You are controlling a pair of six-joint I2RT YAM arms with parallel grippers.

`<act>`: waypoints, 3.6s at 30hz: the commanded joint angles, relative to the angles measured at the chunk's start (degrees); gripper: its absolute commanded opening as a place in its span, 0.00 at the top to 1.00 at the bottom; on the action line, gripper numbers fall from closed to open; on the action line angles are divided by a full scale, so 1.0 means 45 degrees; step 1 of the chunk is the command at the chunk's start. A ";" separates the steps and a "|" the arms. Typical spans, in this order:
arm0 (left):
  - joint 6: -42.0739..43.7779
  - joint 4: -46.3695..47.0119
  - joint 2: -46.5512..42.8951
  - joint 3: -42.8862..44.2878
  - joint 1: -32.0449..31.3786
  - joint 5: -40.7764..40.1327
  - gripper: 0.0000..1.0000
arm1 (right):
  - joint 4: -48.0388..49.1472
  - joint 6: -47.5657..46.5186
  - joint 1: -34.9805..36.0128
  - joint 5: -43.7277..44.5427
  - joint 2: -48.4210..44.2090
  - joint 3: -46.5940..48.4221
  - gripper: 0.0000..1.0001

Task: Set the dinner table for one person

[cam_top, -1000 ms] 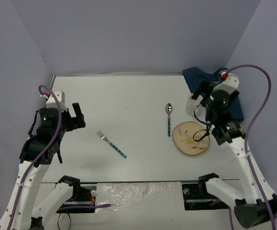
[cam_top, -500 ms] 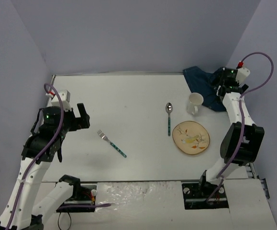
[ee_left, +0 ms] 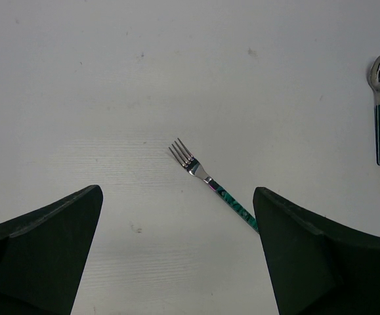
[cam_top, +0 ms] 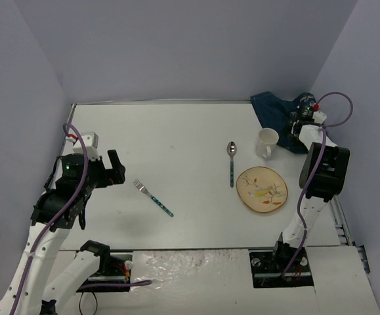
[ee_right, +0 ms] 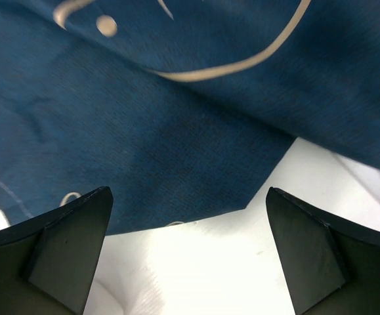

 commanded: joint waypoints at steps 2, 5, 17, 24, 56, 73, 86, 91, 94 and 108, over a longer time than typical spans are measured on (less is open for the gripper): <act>-0.0287 0.0170 -0.0197 0.0183 -0.0055 -0.0008 0.03 | 0.0116 0.1258 -0.0003 -0.0135 0.0417 0.0263 0.00; -0.0330 0.0080 -0.0236 0.0183 -0.0055 -0.0034 0.03 | 0.0132 0.1542 -0.0003 -0.0351 0.0846 0.0311 0.00; -0.0372 0.0119 -0.0240 0.0121 -0.0055 -0.0123 0.03 | 0.0457 0.2420 0.0016 -0.1222 0.1361 -0.0154 0.10; -0.0310 0.0080 -0.0216 0.0144 -0.0055 -0.0211 0.03 | 0.0662 0.2335 0.0016 -0.1563 0.1531 -0.0251 0.61; -0.0790 0.0421 0.0101 0.0893 -0.0035 -0.0353 0.03 | 0.2233 -0.2416 0.2634 -0.2744 -0.1412 0.8390 1.00; -0.1673 -0.1129 -0.0573 0.1626 -0.0024 -0.2740 0.03 | 0.6680 -0.3370 1.0171 -0.1799 -0.0811 0.7214 1.00; -0.2325 -0.1182 -0.0603 0.1047 -0.0016 -0.3678 0.03 | 0.5661 -0.1244 1.4325 -0.2445 0.0383 0.2297 0.43; -0.2855 -0.0281 0.0100 0.0728 -0.0016 -0.3779 0.03 | 0.3979 -0.1616 1.3943 -0.2167 -0.1015 0.2062 0.13; -0.3142 0.0687 0.0939 0.0384 -0.0016 -0.3880 0.03 | 0.2941 -0.1683 1.2774 -0.2360 -0.1878 0.1513 0.02; -0.3707 0.4569 0.8729 0.1005 0.2638 -0.2494 0.03 | 0.1009 -0.1891 0.9215 -0.2405 -0.1474 -0.0033 0.00</act>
